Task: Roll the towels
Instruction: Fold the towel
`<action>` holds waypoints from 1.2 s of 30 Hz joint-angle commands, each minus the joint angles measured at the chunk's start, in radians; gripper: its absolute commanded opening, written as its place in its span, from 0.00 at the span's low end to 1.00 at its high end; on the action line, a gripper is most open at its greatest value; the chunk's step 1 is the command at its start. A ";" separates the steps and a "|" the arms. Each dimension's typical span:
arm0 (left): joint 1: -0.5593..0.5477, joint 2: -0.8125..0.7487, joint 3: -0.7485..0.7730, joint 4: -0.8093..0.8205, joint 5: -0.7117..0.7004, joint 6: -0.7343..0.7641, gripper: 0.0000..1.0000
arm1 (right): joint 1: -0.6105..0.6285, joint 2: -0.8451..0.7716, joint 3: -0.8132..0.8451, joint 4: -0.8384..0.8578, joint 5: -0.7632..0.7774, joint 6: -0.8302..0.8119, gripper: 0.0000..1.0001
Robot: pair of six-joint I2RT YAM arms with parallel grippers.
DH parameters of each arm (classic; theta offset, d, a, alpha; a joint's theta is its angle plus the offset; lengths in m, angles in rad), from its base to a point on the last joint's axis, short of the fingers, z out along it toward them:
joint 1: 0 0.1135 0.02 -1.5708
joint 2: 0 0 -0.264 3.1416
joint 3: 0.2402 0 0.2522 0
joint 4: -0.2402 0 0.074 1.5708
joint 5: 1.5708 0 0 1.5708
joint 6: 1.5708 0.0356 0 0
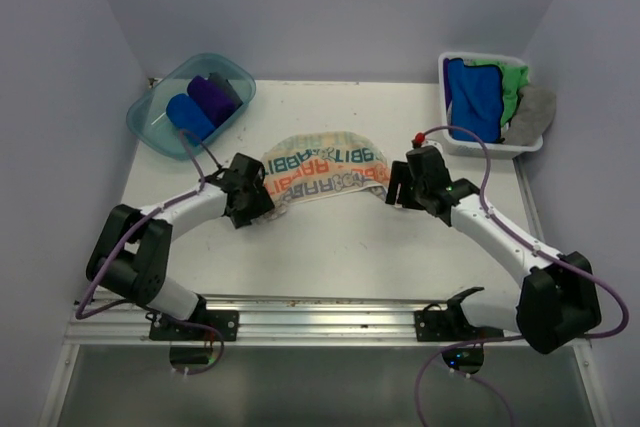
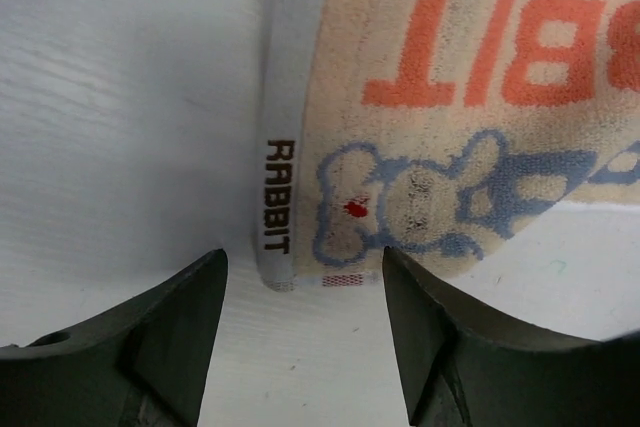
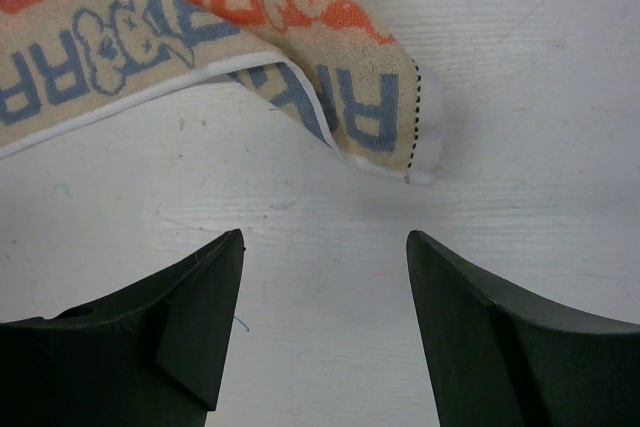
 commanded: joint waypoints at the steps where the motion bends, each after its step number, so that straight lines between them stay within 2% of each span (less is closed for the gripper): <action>1: -0.035 0.066 0.037 0.037 -0.012 -0.030 0.66 | -0.030 0.011 -0.001 -0.003 -0.025 0.042 0.71; 4: -0.035 0.092 0.050 0.034 -0.036 -0.033 0.50 | -0.080 0.023 -0.019 0.008 -0.060 0.057 0.72; 5: -0.033 0.094 0.059 0.017 -0.046 -0.026 0.32 | -0.096 0.029 -0.030 0.014 -0.075 0.058 0.72; 8: -0.009 0.074 0.093 -0.024 -0.085 -0.004 0.00 | -0.152 0.066 -0.047 0.040 -0.141 0.071 0.72; 13: 0.059 -0.029 0.094 -0.030 -0.107 0.031 0.00 | -0.169 0.132 -0.061 0.100 -0.175 0.120 0.71; 19: 0.068 -0.044 0.080 -0.023 -0.063 0.033 0.00 | -0.185 0.216 -0.073 0.189 -0.184 0.161 0.66; 22: 0.069 -0.047 0.073 -0.021 -0.055 0.036 0.00 | -0.200 0.232 -0.077 0.229 -0.189 0.169 0.55; 27: 0.085 -0.073 0.063 -0.021 -0.056 0.045 0.00 | -0.212 0.244 -0.079 0.236 -0.164 0.167 0.43; 31: 0.099 -0.090 0.068 -0.024 -0.055 0.055 0.00 | -0.217 0.233 -0.102 0.252 -0.149 0.177 0.28; 33: 0.103 -0.098 0.071 -0.026 -0.052 0.066 0.00 | -0.223 0.218 -0.105 0.259 -0.146 0.175 0.26; 36: 0.111 -0.105 0.083 -0.035 -0.050 0.080 0.00 | -0.226 0.197 -0.104 0.258 -0.137 0.167 0.11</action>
